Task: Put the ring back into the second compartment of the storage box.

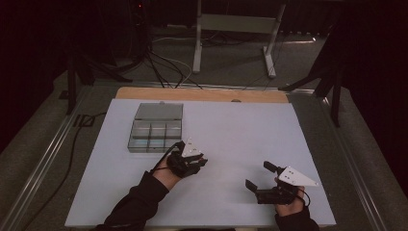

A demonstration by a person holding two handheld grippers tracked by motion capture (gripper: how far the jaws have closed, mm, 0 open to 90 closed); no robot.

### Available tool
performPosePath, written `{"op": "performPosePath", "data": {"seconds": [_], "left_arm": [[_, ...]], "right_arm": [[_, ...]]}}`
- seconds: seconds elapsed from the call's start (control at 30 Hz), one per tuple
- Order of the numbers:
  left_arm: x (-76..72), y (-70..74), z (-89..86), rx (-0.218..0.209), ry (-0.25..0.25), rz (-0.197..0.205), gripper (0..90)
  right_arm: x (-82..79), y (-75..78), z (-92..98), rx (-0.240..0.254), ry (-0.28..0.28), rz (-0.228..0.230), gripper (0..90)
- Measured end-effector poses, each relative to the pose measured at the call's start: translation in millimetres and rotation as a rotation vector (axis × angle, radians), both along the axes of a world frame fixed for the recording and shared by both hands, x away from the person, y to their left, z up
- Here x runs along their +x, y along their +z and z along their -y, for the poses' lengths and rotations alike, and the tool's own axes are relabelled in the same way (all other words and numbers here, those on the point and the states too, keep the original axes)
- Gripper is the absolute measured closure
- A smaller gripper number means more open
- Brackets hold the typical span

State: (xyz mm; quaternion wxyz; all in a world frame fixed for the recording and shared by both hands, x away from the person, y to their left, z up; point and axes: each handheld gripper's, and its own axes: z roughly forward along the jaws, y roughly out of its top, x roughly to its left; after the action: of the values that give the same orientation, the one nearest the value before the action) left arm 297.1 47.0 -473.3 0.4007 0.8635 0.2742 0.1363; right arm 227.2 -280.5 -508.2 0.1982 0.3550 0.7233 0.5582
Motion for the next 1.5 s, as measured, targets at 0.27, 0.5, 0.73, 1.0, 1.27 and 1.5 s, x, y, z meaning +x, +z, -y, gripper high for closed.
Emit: {"op": "performPosePath", "data": {"seconds": [0.27,0.5,0.73,1.0,1.27,1.5], "left_arm": [[5.1,4.3,-8.8,-0.013,0.028,0.007,73.1],[10.1,11.8,-20.0,-0.027,0.051,0.022,73.1],[14.1,17.7,-29.7,-0.042,0.078,0.035,73.1],[19.1,22.4,-40.9,-0.062,0.119,0.045,73.1],[26.6,24.6,-55.0,-0.075,0.16,0.051,73.1],[33.4,28.7,-69.8,-0.099,0.208,0.063,73.1]], "right_arm": [[0.2,0.0,0.2,0.0,0.0,0.0,0.0],[0.5,-0.4,-0.1,-0.001,-0.001,-0.002,0.0],[0.6,-1.0,-0.6,-0.004,0.001,-0.004,0.0],[0.6,-0.3,-0.6,-0.002,0.003,-0.001,0.0],[0.4,-0.5,-0.5,-0.001,0.004,-0.002,0.0],[0.6,-0.8,-0.9,-0.003,0.005,-0.004,0.0]]}}
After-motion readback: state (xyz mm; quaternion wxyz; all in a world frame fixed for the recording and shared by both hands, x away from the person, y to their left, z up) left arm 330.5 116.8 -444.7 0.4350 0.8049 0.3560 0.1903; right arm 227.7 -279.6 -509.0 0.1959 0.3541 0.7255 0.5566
